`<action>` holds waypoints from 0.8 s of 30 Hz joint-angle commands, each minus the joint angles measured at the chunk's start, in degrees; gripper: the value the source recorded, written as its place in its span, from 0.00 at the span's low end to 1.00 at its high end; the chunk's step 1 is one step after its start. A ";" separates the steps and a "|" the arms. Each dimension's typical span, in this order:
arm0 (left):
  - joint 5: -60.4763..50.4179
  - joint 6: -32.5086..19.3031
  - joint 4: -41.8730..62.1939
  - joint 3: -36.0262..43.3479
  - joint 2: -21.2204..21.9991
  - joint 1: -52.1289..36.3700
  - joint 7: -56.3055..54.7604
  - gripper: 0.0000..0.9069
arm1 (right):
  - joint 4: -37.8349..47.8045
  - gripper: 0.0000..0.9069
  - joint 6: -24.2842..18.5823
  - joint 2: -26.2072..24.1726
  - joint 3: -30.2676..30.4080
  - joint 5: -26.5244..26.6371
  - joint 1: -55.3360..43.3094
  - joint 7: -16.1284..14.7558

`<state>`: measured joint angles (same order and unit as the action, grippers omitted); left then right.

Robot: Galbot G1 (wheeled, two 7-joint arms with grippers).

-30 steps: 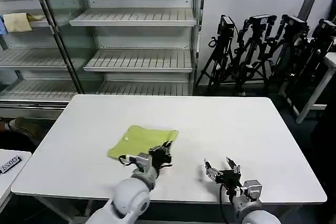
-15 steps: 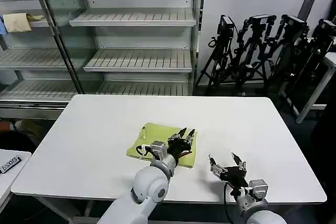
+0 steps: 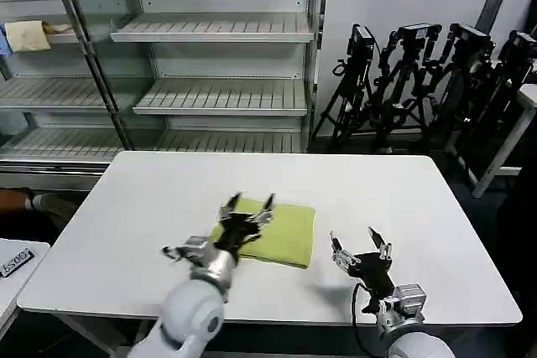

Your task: Fold and organize the clothes.

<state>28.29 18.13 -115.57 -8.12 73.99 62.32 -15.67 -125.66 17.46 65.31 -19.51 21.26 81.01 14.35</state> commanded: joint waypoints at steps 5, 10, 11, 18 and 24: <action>-13.31 -7.26 -8.19 -20.69 -7.75 20.90 4.24 1.00 | 0.17 1.00 -5.55 0.25 1.10 -5.68 0.06 0.65; -12.91 -6.66 -8.87 -20.35 -8.25 21.20 4.29 1.00 | 0.15 1.00 -5.39 -0.23 0.81 -5.64 0.67 0.62; -12.93 -6.49 -9.11 -20.17 -8.09 21.23 4.30 1.00 | 0.00 1.00 -5.30 -0.28 0.80 -5.73 0.90 0.55; -12.98 -5.82 -10.60 -19.07 -6.28 21.54 4.49 1.00 | -0.58 1.00 -5.37 -0.26 0.76 -6.69 1.61 0.34; -12.98 -5.38 -11.69 -18.34 -5.24 21.78 4.87 1.00 | -0.64 1.00 -5.81 -0.27 0.82 -6.90 1.92 0.12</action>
<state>16.72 13.18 -125.33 -24.85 68.45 81.65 -11.33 -126.21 12.56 65.07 -18.84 15.15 82.73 14.52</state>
